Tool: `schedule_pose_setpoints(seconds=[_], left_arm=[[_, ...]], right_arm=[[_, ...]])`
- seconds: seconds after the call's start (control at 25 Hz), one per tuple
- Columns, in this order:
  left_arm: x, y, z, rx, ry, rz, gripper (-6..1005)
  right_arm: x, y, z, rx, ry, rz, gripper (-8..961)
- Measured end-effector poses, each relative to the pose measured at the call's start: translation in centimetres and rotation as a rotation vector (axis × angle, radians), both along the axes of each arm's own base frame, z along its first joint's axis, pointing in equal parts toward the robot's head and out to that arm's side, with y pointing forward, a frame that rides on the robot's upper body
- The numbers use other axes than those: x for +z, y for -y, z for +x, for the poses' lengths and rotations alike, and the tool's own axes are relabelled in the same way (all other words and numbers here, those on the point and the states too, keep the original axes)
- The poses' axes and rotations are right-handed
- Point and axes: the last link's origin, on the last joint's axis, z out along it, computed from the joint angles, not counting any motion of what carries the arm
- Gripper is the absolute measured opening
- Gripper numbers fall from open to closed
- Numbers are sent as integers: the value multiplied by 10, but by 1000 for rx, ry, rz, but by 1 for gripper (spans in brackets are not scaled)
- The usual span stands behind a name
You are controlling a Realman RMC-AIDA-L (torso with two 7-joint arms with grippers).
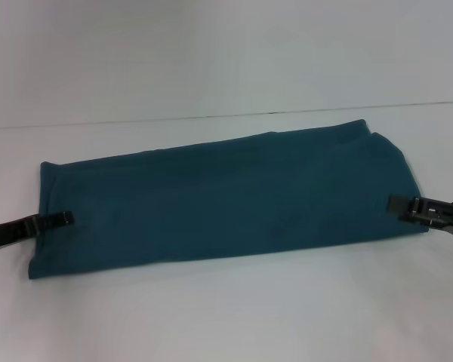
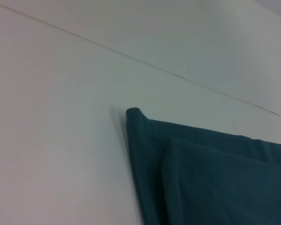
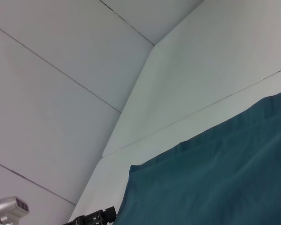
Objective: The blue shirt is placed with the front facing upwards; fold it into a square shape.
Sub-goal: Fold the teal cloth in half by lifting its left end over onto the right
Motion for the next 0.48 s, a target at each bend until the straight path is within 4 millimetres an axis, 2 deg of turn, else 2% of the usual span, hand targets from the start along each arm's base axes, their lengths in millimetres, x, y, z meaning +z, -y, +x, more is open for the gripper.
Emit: schedule_pose_setpoints(seconds=[0.48], left_arm=[[-17,-5,12,-19,23,-57,871]], right_arm=[[1,0,0,0,-4,2,898]])
